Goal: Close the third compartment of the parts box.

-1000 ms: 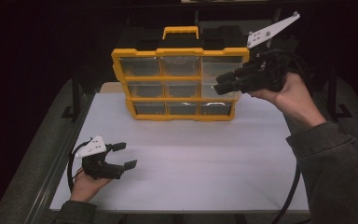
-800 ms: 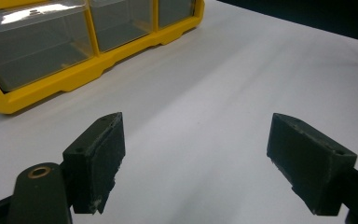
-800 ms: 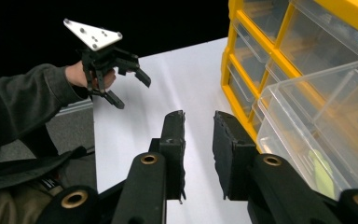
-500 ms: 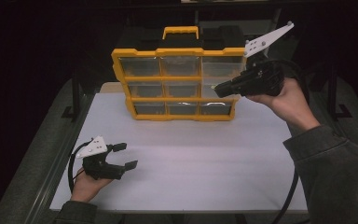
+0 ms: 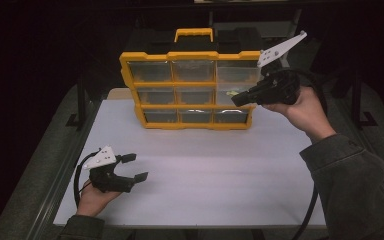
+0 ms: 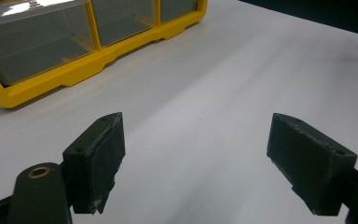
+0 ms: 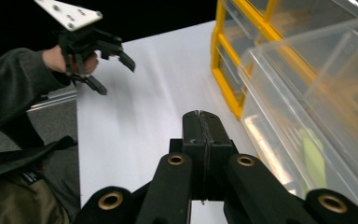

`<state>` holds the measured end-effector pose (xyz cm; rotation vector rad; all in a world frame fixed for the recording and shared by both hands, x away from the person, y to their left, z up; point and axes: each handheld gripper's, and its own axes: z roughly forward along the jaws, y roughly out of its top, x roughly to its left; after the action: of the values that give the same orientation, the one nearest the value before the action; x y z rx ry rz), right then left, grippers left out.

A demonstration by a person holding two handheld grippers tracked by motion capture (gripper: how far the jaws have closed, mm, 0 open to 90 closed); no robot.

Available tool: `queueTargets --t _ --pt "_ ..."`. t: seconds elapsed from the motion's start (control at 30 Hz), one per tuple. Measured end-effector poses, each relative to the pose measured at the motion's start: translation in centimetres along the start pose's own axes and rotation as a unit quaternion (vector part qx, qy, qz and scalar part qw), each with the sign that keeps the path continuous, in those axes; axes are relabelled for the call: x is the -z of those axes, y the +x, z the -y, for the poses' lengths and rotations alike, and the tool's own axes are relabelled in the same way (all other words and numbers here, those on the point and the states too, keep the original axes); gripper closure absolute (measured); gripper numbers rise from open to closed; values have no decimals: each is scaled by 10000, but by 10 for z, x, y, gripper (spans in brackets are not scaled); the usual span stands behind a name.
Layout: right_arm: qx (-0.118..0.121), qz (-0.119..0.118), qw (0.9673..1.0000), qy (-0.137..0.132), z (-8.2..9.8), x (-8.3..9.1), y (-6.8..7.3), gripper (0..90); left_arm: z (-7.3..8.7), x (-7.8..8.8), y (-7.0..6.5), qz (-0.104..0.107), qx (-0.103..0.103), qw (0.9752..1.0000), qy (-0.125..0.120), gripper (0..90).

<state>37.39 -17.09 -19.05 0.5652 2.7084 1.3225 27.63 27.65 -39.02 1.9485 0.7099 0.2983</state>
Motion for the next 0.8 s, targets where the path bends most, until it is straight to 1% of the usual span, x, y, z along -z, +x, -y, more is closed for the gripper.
queueTargets --t 0.03,0.1,0.13,0.17,0.27,0.33,0.37,0.4,0.43,0.5,0.63,0.67,0.7,0.8 --pt "0 0 10000 0 0 0 0 885 0 0 0 0 0 10000 0 193" --pt "-46 42 10000 -7 5 -2 -5 885 0 1 1 -1 -15 10000 10 192" --pt "-46 42 10000 -7 5 -2 -5 885 0 0 2 2 -47 10000 -19 192" --pt "-85 63 9999 42 7 -3 -7 885 0 0 1 6 -24 10000 -53 192" --pt "-104 94 9999 64 9 -4 -10 885 0 0 0 3 -4 10000 -38 193" --pt "-128 172 9998 11 9 -2 -13 885 0 -1 0 9 -10 10000 -39 192" --pt "-128 172 9998 11 9 -2 -13 885 0 -1 0 12 1 10000 -34 192" --pt "-175 230 9996 2 9 -1 -15 885 0 -1 0 14 -5 10000 -38 192" --pt "-175 230 9996 2 9 -1 -15 885 1 -1 0 16 -13 10000 -47 192" --pt "-216 364 9991 17 9 -1 -17 885 1 -1 0 17 -16 10000 -49 192" --pt "-218 447 9988 -3 7 -2 -18 886 0 0 0 16 -30 10000 -38 192" --pt "-218 447 9988 -3 7 -2 -18 886 1 -1 0 19 -31 10000 -82 192" --pt "-205 444 9988 33 6 -3 -18 886 0 0 0 13 -56 10000 -52 192" --pt "-171 480 9987 82 3 -4 -17 886 0 1 -1 11 -28 10000 -52 191"
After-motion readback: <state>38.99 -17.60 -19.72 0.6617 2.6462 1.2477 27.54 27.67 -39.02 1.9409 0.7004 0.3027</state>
